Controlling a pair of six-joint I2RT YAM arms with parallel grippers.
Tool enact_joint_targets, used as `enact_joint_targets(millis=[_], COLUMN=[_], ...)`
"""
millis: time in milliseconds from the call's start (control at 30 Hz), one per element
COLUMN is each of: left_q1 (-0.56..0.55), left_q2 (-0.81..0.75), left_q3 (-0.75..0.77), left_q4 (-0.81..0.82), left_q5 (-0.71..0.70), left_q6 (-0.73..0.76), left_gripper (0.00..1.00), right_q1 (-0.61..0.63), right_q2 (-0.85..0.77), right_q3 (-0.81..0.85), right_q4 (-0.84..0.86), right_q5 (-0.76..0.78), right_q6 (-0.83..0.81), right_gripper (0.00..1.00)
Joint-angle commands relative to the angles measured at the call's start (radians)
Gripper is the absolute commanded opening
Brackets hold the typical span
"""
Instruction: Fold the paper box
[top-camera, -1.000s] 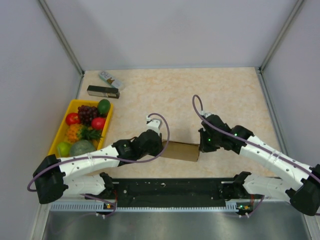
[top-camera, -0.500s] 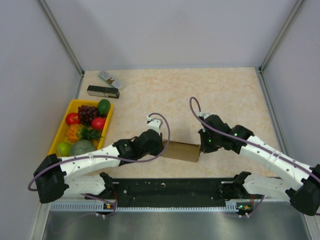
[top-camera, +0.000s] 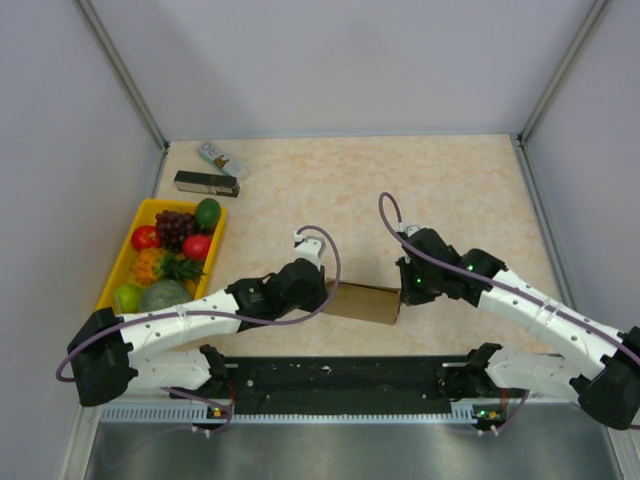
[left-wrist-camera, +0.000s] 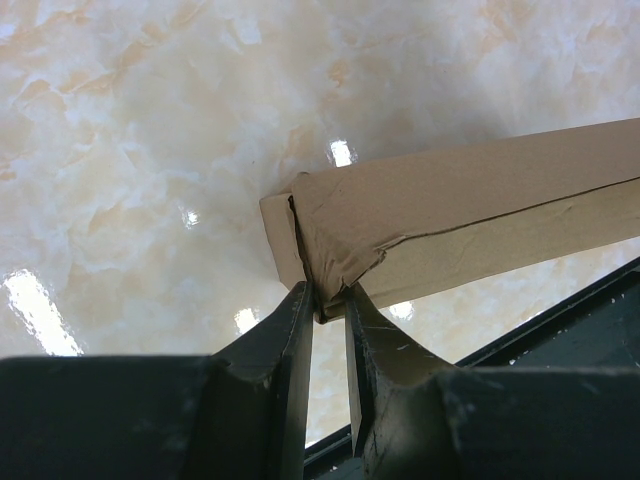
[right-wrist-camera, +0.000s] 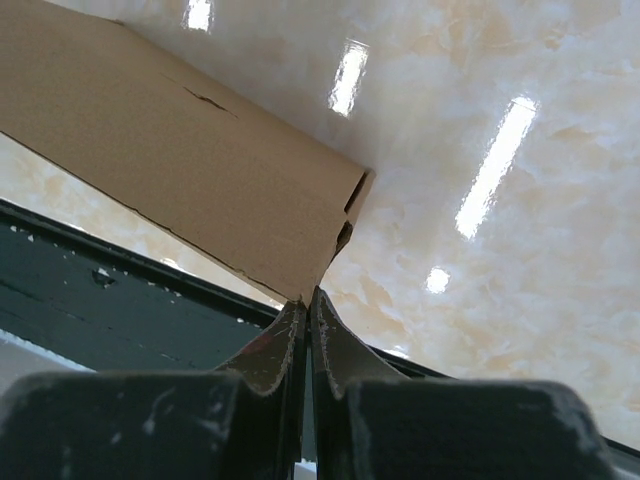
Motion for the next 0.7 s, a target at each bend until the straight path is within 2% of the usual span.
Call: enact_joint_targets(millis=[0,333,467,667], left_q1=[-0.005,-0.007,-0.007,-0.007], left_q2=[0.037,0.008,-0.038,-0.147], left_q3=[-0.022,-0.027,-0.050,-0.068], left_q4=[-0.134,-0.118,-0.092,-0.101], left_q5=[0.015,0.026,0.039,0.070], left_q6=[0.005,-0.003,-0.022,-0.027], left_gripper=[0.23,0.24,0.37,0.55], right_q1=[0.015,0.139,0.170,0.182], right_q2=[-0.039,-0.057,-0.066,-0.098], right_q3=[-0.017,-0.068,-0.108,-0.184], right_q4=[0.060,0.072,0.101,0.184], right_q5=[0.002,0.205,0.272,0.288], right_q6=[0.072,0.149,0.170,0.175], right_gripper=[0.00,0.00,0.00,0.00])
